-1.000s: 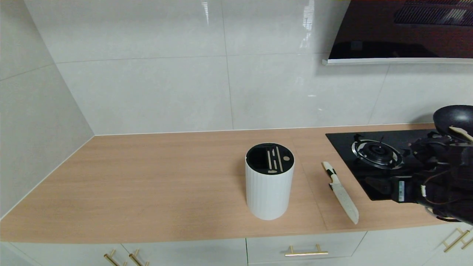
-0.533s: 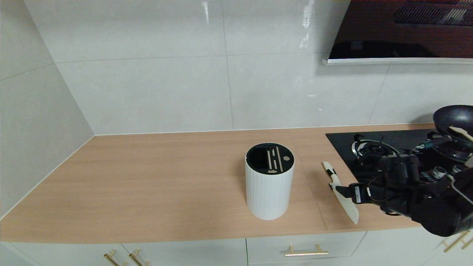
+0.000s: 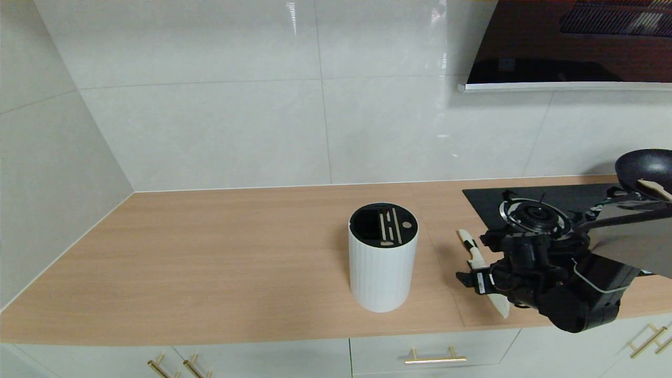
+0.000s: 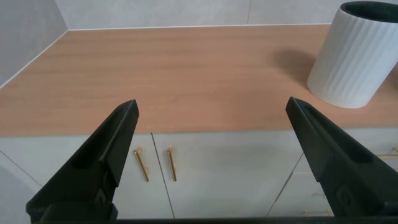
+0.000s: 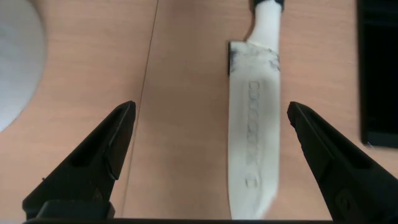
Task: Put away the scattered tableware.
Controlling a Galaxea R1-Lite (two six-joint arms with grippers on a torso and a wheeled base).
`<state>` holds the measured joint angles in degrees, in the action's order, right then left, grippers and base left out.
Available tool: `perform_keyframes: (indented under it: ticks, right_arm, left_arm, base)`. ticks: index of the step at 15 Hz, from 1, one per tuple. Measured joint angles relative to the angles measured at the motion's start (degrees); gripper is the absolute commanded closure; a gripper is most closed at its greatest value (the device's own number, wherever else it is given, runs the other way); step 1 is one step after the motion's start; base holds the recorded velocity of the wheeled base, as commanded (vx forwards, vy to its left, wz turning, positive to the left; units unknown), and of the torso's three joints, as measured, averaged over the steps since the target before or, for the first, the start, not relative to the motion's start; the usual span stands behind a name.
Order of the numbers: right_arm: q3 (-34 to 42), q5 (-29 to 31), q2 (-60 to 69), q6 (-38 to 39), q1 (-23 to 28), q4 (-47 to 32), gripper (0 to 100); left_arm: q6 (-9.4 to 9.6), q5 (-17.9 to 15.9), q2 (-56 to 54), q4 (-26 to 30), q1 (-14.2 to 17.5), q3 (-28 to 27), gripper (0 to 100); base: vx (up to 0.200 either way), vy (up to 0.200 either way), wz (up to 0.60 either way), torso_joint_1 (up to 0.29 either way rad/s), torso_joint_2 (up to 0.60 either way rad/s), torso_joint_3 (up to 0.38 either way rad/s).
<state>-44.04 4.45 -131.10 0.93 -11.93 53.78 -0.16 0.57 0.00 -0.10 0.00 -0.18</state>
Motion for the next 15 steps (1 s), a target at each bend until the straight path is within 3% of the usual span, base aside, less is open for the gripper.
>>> perform_keyframes:
  ticks: [6,15]
  right_arm:
    - [-5.7,0.0,-5.2,0.0,3.2,0.4,0]
    - [-8.4,0.0,-9.1,0.3,4.5,2.9,0]
  left_arm:
    - [0.0,0.0,0.0,0.0,0.0,0.0,0]
    - [0.0,0.0,0.0,0.0,0.0,0.0,0]
  base:
    - [0.0,0.0,0.0,0.0,0.0,0.0]
    - [0.0,0.0,0.0,0.0,0.0,0.0]
